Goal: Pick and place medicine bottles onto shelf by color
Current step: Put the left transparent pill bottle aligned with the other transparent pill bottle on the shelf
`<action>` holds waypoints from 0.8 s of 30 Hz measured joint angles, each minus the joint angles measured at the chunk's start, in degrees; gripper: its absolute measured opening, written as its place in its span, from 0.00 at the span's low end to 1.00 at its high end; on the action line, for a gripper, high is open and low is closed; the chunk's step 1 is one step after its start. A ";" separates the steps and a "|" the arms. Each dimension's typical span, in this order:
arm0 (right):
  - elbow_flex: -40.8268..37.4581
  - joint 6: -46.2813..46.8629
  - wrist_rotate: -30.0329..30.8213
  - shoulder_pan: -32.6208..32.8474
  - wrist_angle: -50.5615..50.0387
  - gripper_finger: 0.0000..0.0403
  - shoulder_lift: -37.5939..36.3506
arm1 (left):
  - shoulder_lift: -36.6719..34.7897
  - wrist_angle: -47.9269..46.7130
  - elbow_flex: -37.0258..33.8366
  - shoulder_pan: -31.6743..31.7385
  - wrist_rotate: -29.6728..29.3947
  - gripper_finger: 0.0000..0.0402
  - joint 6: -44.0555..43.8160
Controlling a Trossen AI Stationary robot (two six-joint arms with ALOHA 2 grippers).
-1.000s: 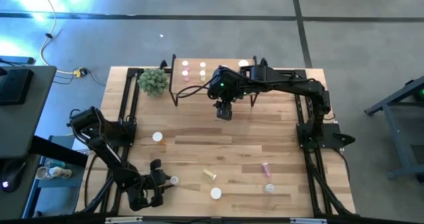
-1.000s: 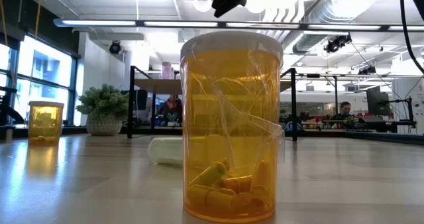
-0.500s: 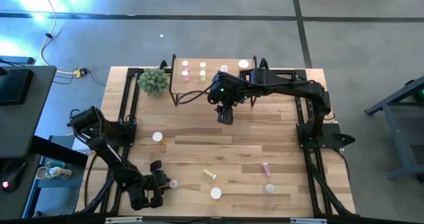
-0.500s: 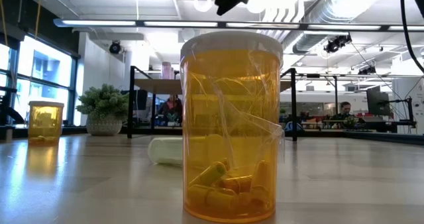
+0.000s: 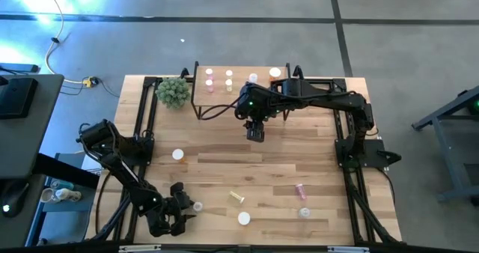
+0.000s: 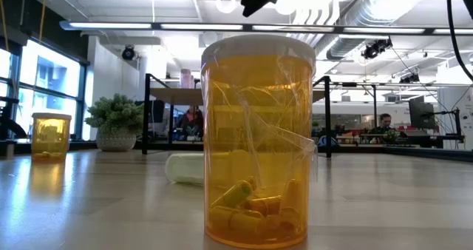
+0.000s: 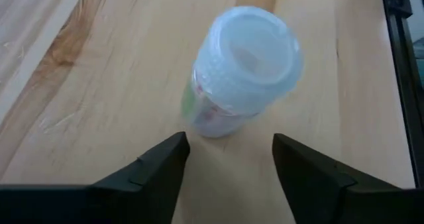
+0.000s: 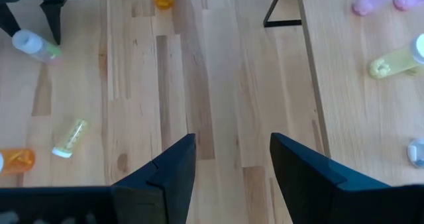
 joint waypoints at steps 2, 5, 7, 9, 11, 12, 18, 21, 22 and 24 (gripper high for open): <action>0.00 0.00 0.00 0.00 0.00 0.46 0.00 | 0.04 -0.10 0.00 0.05 -0.94 0.59 0.13; 0.00 0.00 0.00 0.00 0.00 0.46 0.00 | 0.16 -0.16 -0.13 0.46 -2.78 0.61 1.79; 0.00 0.00 0.00 0.00 0.00 0.46 0.00 | 0.21 0.62 -0.19 0.80 -3.53 0.62 2.99; 0.00 0.00 0.00 0.00 0.00 0.46 0.00 | 0.21 1.75 -0.20 1.16 -4.44 0.61 4.25; 0.00 0.00 0.00 0.00 0.00 0.46 0.00 | 0.21 2.27 -0.20 1.51 -4.94 0.61 5.93; 0.00 0.00 0.00 0.00 0.00 0.46 0.00 | 0.21 2.45 -0.20 1.69 -5.04 0.61 6.52; 0.00 0.00 0.00 0.00 0.00 0.46 0.00 | 0.21 3.20 -0.20 2.42 -5.21 0.61 7.04; 0.00 0.00 0.00 0.00 0.00 0.46 0.00 | 0.21 3.26 -0.20 2.73 -4.82 0.61 7.09; 0.00 0.00 0.00 0.00 0.00 0.46 0.00 | 0.21 3.26 -0.20 2.86 -4.44 0.61 7.36; 0.00 0.00 0.00 0.00 0.00 0.46 0.00 | 0.21 3.28 -0.20 2.91 -3.97 0.61 7.96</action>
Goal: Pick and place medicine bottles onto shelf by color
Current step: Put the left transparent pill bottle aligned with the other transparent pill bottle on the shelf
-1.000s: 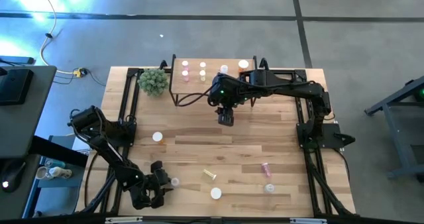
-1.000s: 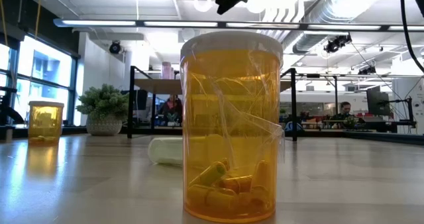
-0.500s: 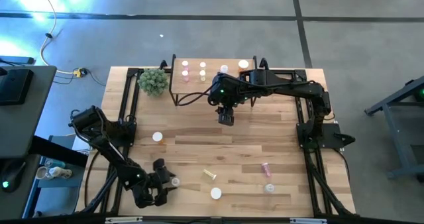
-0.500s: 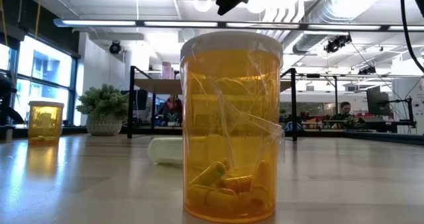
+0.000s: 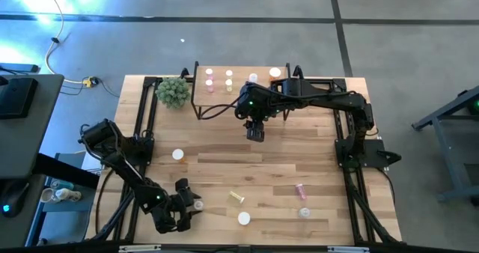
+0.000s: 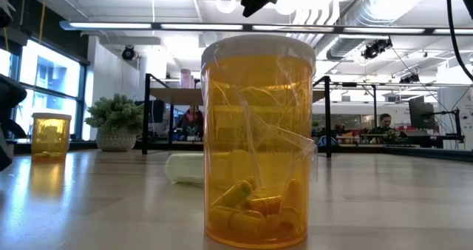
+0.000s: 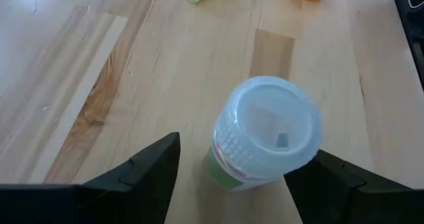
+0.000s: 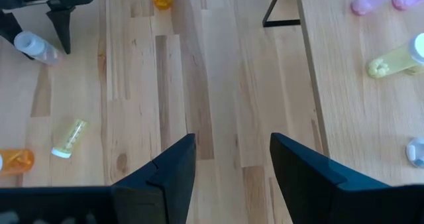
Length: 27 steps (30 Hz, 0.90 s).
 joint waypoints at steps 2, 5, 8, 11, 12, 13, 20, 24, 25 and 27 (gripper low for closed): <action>0.00 0.00 0.00 0.00 -0.02 0.46 0.00 | 0.00 -0.02 0.00 0.02 0.11 0.59 0.13; 0.00 0.00 0.00 0.00 -0.18 0.46 0.00 | 0.00 0.00 0.00 0.00 0.13 0.56 0.16; 0.00 -0.02 0.02 0.16 -0.86 0.46 0.00 | 0.00 0.01 0.00 0.00 0.13 0.51 0.10; 0.00 -0.62 0.04 0.84 -2.07 0.46 0.00 | 0.00 0.41 0.00 0.00 0.09 0.45 0.43; 0.00 -0.82 0.04 1.25 -2.48 0.46 0.00 | 0.00 0.53 0.02 0.00 -0.06 0.43 0.73; 0.00 -0.91 0.04 1.71 -2.83 0.46 0.00 | 0.00 0.57 0.02 0.00 -0.13 0.41 1.08; -5.70 -1.42 0.29 5.94 -3.19 0.46 0.04 | -0.02 0.48 0.04 0.08 -2.27 0.36 2.65; -9.92 -1.53 0.46 7.76 -2.38 0.46 0.04 | -0.11 0.44 0.04 0.80 -2.02 0.38 3.63; -10.62 -1.51 0.44 8.06 -2.29 0.46 0.04 | -0.11 0.44 0.04 1.15 -1.98 0.38 3.81; -11.81 -1.22 0.45 8.56 -1.63 0.46 0.04 | -0.23 0.44 0.04 2.09 -1.62 0.38 4.72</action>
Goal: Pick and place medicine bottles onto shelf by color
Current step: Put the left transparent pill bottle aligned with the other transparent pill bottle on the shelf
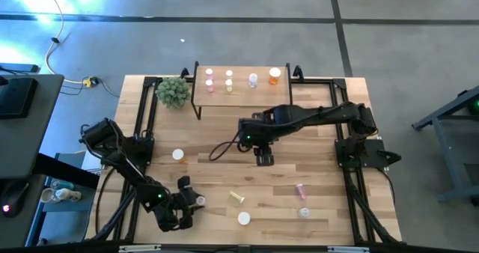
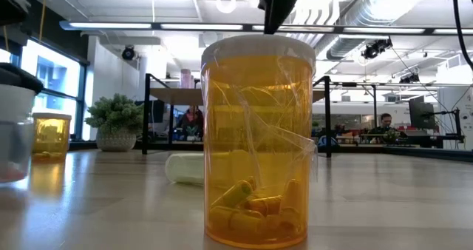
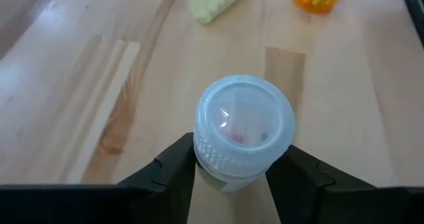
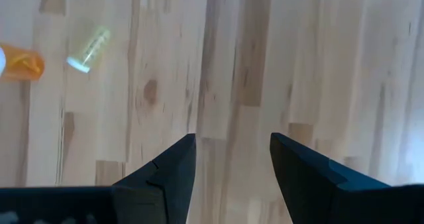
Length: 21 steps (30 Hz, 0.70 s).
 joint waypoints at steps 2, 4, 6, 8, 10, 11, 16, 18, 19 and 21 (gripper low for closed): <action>-1.28 -0.12 -0.45 0.47 1.97 0.46 -0.03 | -0.07 0.04 0.02 1.27 1.19 0.38 1.04; -2.99 -0.59 -1.51 0.96 3.11 0.46 -0.31 | -0.07 0.04 0.03 2.68 2.60 0.38 2.05; -4.77 -1.42 -3.22 1.50 4.99 0.46 -0.91 | -0.10 0.29 0.11 4.04 3.71 0.38 3.76; -7.37 -1.60 -4.11 1.87 6.55 0.46 -2.03 | -0.14 0.29 0.11 5.27 3.98 0.38 5.47; -10.60 -1.13 -4.49 2.09 9.07 0.46 -3.63 | -0.14 0.40 0.13 6.42 4.12 0.38 7.32; -12.35 -0.59 -4.53 2.20 10.14 0.46 -4.62 | -0.14 0.36 0.22 6.97 4.27 0.38 8.23; -21.94 2.20 -4.54 2.51 17.99 0.46 -10.84 | -0.16 -0.04 1.54 9.43 7.21 0.39 12.75; -25.86 3.26 -4.66 2.78 22.05 0.46 -13.22 | -0.14 -0.24 2.27 10.26 8.23 0.39 14.52; -27.77 3.77 -4.69 3.03 24.42 0.46 -14.39 | -0.14 -0.19 2.70 10.71 8.80 0.39 15.39; -31.65 4.54 -4.71 3.64 29.29 0.46 -16.44 | -0.14 -0.17 3.48 11.50 9.75 0.39 17.17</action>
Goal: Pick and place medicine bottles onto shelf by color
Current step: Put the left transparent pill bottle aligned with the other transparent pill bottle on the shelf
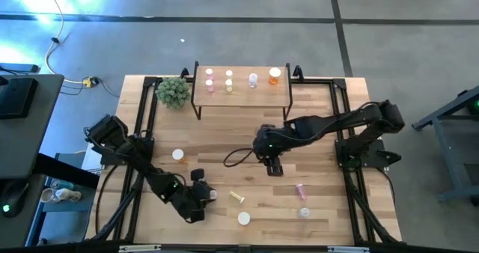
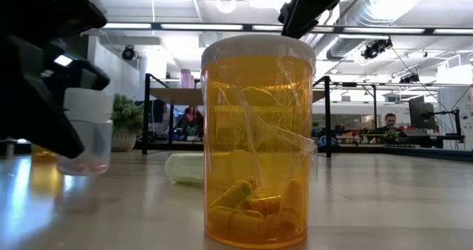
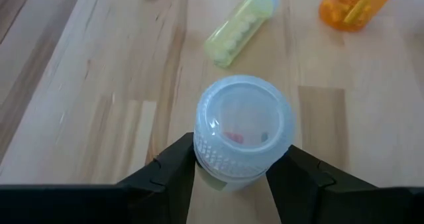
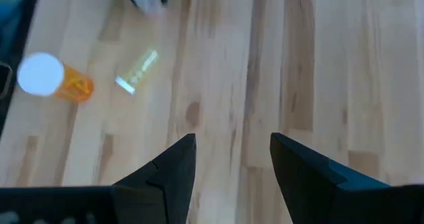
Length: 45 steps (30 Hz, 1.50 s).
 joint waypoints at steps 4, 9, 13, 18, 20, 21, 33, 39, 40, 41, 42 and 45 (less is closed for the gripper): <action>-6.77 0.44 -0.07 1.75 9.92 0.46 -1.96 | 0.00 -0.42 1.67 1.30 3.06 0.39 2.86; -12.76 2.98 -0.11 3.20 22.30 0.46 -1.58 | 0.00 -2.92 4.25 2.27 5.78 0.39 4.67; -16.46 7.51 -0.09 3.39 30.34 0.46 -0.87 | 0.00 -8.40 7.26 2.27 5.62 0.39 4.70; -19.49 11.65 -0.11 3.13 37.82 0.46 -0.26 | 0.00 -14.09 10.06 2.25 4.86 0.39 4.71; -20.35 12.38 -0.11 3.04 41.61 0.46 -0.28 | 0.02 -15.74 10.84 2.28 4.79 0.39 4.72; -20.86 12.55 -0.06 3.04 43.94 0.46 -0.28 | 0.02 -16.85 11.26 2.40 4.62 0.39 4.72; -21.59 1.28 0.10 4.47 56.44 0.46 -0.32 | 0.07 -27.34 17.40 3.65 -0.32 0.39 7.29; -21.55 -2.06 0.17 6.36 62.48 0.46 -0.32 | 0.07 -27.19 20.03 5.28 -2.53 0.39 7.78; -21.55 -3.00 0.13 6.64 62.63 0.46 -0.32 | 0.07 -26.85 20.25 5.52 -3.16 0.39 7.60; -21.55 -3.70 0.13 6.87 62.70 0.46 -0.31 | 0.05 -26.60 20.44 5.73 -3.65 0.39 7.23; -21.55 -4.43 0.13 7.10 62.70 0.46 -0.32 | 0.07 -26.25 20.58 5.92 -4.12 0.39 6.86; -21.55 -6.87 0.15 7.60 62.71 0.46 -0.31 | 0.07 -24.17 20.59 6.60 -4.13 0.39 6.36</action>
